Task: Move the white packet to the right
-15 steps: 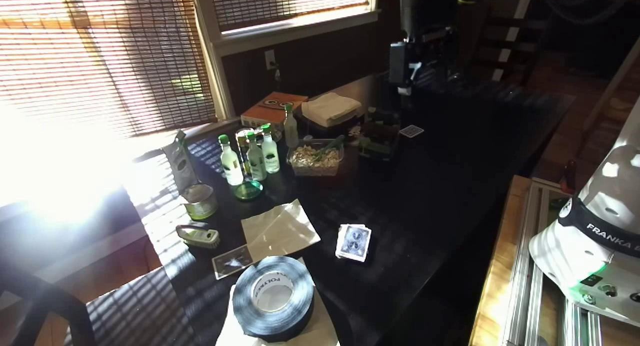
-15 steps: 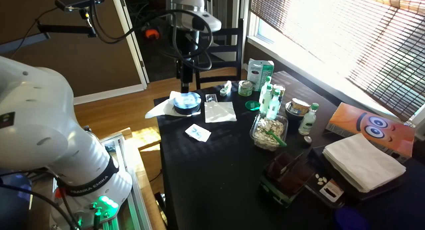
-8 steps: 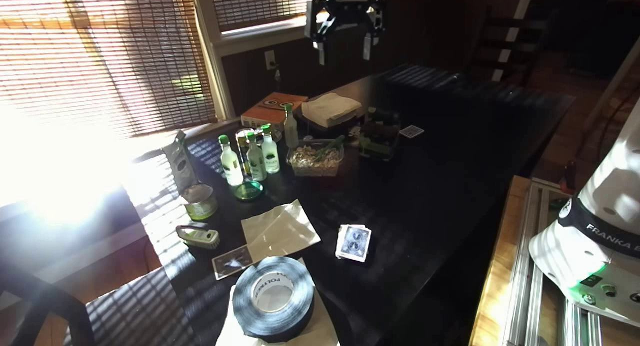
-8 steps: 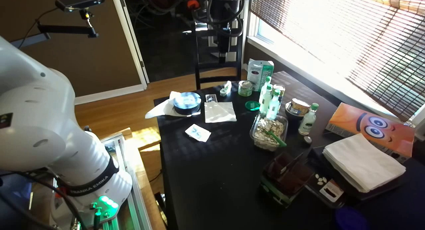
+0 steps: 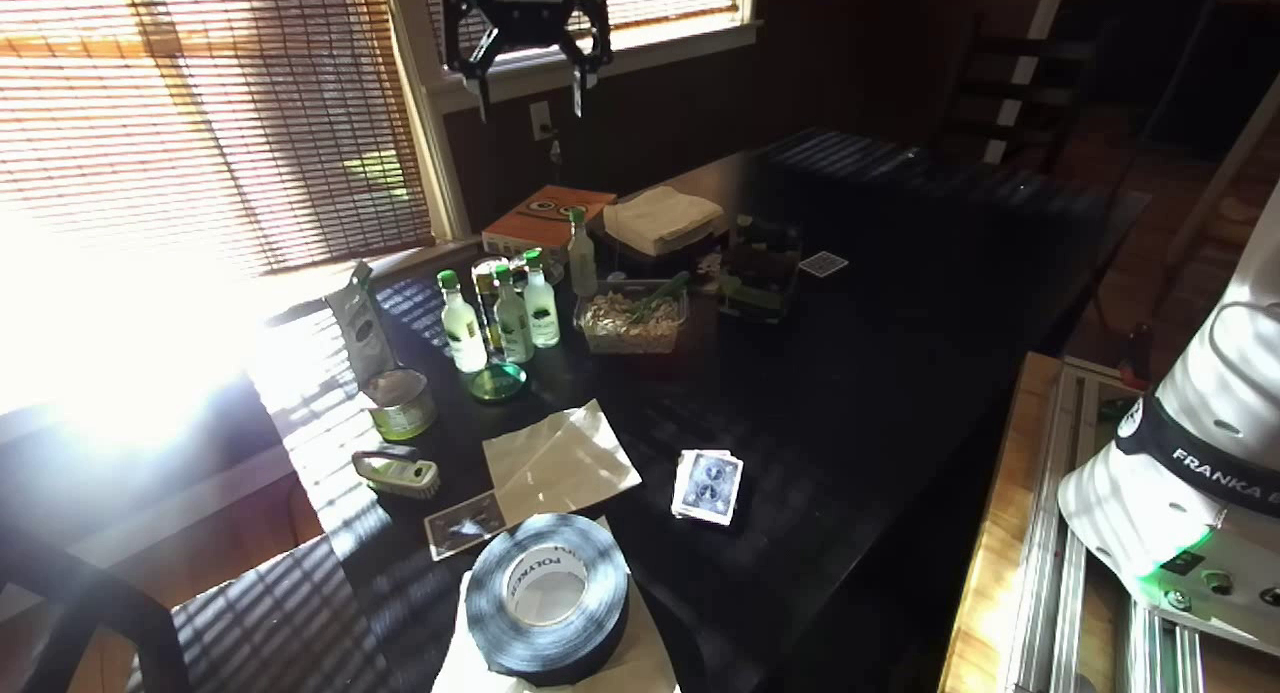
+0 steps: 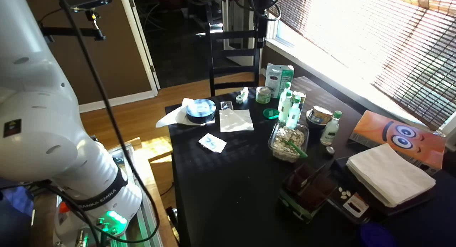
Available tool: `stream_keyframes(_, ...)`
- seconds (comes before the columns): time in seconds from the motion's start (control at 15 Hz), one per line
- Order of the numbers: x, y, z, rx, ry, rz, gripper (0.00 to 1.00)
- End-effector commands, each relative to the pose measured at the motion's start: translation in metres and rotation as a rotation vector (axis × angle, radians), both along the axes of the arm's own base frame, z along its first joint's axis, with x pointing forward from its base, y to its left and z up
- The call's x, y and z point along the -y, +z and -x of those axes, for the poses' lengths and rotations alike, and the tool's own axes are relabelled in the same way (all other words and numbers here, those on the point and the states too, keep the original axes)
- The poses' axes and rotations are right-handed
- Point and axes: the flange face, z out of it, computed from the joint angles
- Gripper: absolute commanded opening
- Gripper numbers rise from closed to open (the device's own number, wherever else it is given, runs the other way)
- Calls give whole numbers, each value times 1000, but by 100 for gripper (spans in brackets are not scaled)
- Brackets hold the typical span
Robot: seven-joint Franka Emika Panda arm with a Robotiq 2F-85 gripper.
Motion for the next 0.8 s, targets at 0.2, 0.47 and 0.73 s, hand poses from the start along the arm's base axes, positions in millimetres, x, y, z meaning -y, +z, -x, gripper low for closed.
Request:
stream_keyframes(0.2,-9,-6,-15,-16,20,0,100)
stream_keyframes(0.47,-29,-23,-41,-59,-229,-62,100)
stream_keyframes(0.73,-83,-36,-83,15,-436,-89,100)
